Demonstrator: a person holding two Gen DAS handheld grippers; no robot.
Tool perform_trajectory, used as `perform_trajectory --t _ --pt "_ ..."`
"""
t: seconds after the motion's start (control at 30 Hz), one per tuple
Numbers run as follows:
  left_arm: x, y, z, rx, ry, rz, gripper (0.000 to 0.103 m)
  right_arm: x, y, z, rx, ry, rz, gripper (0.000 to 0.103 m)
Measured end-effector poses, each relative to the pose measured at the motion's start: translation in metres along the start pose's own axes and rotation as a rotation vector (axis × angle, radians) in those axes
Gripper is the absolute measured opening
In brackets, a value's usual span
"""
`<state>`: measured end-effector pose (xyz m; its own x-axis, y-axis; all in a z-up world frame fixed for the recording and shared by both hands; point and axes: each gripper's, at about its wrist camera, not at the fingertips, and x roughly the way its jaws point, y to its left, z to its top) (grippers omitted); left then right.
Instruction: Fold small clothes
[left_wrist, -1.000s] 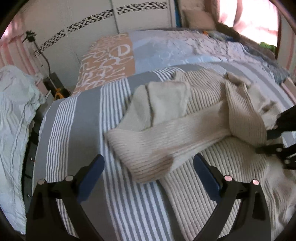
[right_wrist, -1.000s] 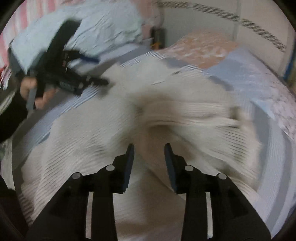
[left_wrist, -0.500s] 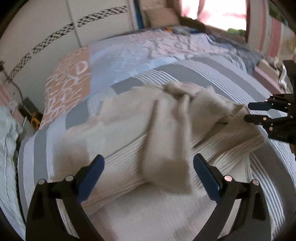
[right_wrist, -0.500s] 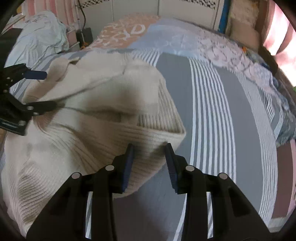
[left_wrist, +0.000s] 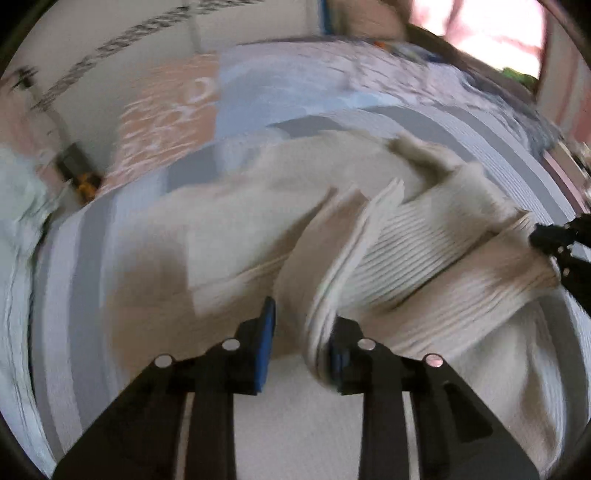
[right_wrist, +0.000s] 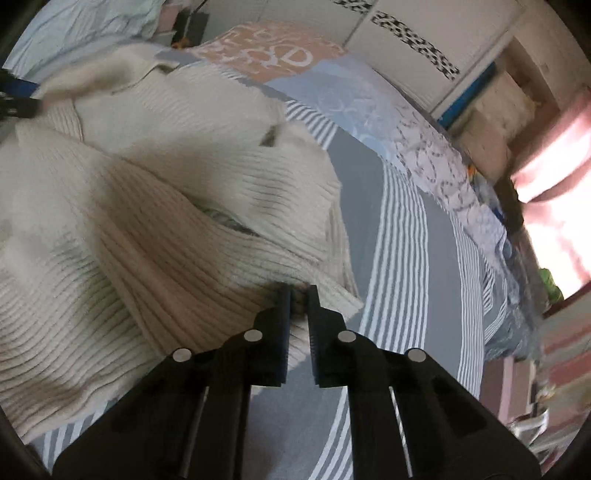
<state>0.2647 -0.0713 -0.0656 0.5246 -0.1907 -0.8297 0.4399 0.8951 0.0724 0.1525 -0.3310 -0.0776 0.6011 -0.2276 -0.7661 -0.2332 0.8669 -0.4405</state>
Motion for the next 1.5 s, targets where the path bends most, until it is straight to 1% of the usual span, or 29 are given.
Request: perform_trajectory --t 0.03,0.07,0.1,0.13,0.23,0.33,0.4,0.43,0.47,0.5,0.53,0.63,0.7,0.73,0.77,0.8,0.83,0.87,0.9,0.93,0.97,1.07,1.17,1.2,1.27,1.37,1.4,1.47,1.5 --pt "-0.005 0.008 -0.007 -0.024 -0.006 0.004 0.043 0.001 0.001 -0.001 -0.004 0.002 -0.001 0.009" --pt "-0.013 0.022 -0.022 -0.071 -0.020 0.009 0.059 0.002 0.002 -0.001 -0.005 0.007 -0.003 0.009" --pt "-0.018 0.031 -0.034 -0.104 -0.031 0.013 0.065 0.004 0.002 -0.002 -0.001 0.009 -0.003 0.009" --pt "-0.023 0.043 -0.051 -0.137 -0.034 0.019 0.067 0.004 -0.001 -0.003 0.013 0.010 0.005 0.009" --pt "-0.033 0.065 -0.084 -0.192 -0.008 0.044 0.067 -0.001 -0.013 -0.003 0.071 0.006 0.040 0.010" --pt "-0.038 0.080 -0.094 -0.203 0.008 0.044 0.072 -0.010 -0.023 0.001 0.117 -0.010 0.070 0.013" --pt "-0.044 0.085 -0.093 -0.174 -0.004 0.067 0.073 -0.016 -0.029 0.003 0.151 -0.021 0.095 0.017" --pt "-0.046 0.085 -0.089 -0.157 -0.012 0.082 0.075 -0.016 -0.032 0.003 0.172 -0.019 0.119 0.023" --pt "-0.046 0.082 -0.083 -0.130 -0.021 0.098 0.084 -0.015 -0.035 0.003 0.193 -0.010 0.148 0.032" --pt "-0.045 0.079 -0.080 -0.100 -0.017 0.100 0.089 -0.013 -0.037 0.002 0.210 0.001 0.170 0.035" --pt "-0.039 0.074 -0.073 -0.050 -0.006 0.092 0.092 -0.010 -0.037 0.002 0.213 0.008 0.176 0.039" --pt "-0.010 0.071 -0.062 0.006 0.038 0.125 0.092 -0.001 -0.037 -0.003 0.233 0.035 0.195 0.045" --pt "0.005 0.069 -0.057 0.034 0.066 0.080 0.091 0.005 -0.038 -0.007 0.258 0.046 0.211 0.049" --pt "0.013 0.068 -0.055 0.047 0.078 0.071 0.089 0.007 -0.039 -0.009 0.271 0.044 0.215 0.051" --pt "0.016 0.068 -0.054 0.057 0.083 0.062 0.076 0.008 -0.039 -0.010 0.281 0.042 0.219 0.052" --pt "0.016 0.067 -0.053 0.065 0.084 0.020 0.069 0.010 -0.039 -0.011 0.293 0.044 0.224 0.052" --pt "0.015 0.066 -0.052 0.069 0.083 0.008 0.063 0.011 -0.038 -0.012 0.308 0.048 0.227 0.052" --pt "0.013 0.063 -0.051 0.086 0.081 0.018 0.052 0.013 -0.037 -0.013 0.324 0.052 0.232 0.050" --pt "0.011 0.061 -0.050 0.100 0.078 0.025 0.046 0.014 -0.036 -0.013 0.340 0.048 0.235 0.046" --pt "0.008 0.058 -0.051 0.112 0.072 0.038 0.040 0.013 -0.034 -0.014 0.348 0.043 0.250 0.033" --pt "0.007 0.056 -0.051 0.123 0.065 0.049 0.035 0.012 -0.033 -0.014 0.358 0.039 0.265 0.025" --pt "0.000 0.049 -0.057 0.136 0.033 0.070 0.028 -0.001 -0.022 -0.013 0.307 -0.016 0.192 0.013" --pt "-0.013 0.046 -0.061 0.134 -0.026 0.090 0.025 -0.029 -0.026 -0.011 0.317 -0.131 0.143 0.011" --pt "-0.019 0.045 -0.062 0.131 -0.050 0.096 0.025 -0.041 -0.032 -0.007 0.333 -0.181 0.123 0.011" --pt "-0.030 0.044 -0.060 0.121 -0.093 0.098 0.024 -0.052 -0.044 0.004 0.364 -0.243 0.092 0.011" --pt "-0.046 0.047 -0.050 0.083 -0.165 0.093 0.023 -0.052 -0.056 0.020 0.400 -0.294 0.122 0.011" --pt "-0.050 0.050 -0.044 0.052 -0.193 0.094 0.022 -0.049 -0.056 0.029 0.391 -0.305 0.133 0.011" --pt "-0.057 0.059 -0.034 -0.007 -0.238 0.076 0.021 -0.037 -0.046 0.045 0.345 -0.300 0.135 0.011" --pt "-0.058 0.065 -0.030 -0.034 -0.247 0.069 0.021 -0.024 -0.037 0.054 0.302 -0.273 0.138 0.011"
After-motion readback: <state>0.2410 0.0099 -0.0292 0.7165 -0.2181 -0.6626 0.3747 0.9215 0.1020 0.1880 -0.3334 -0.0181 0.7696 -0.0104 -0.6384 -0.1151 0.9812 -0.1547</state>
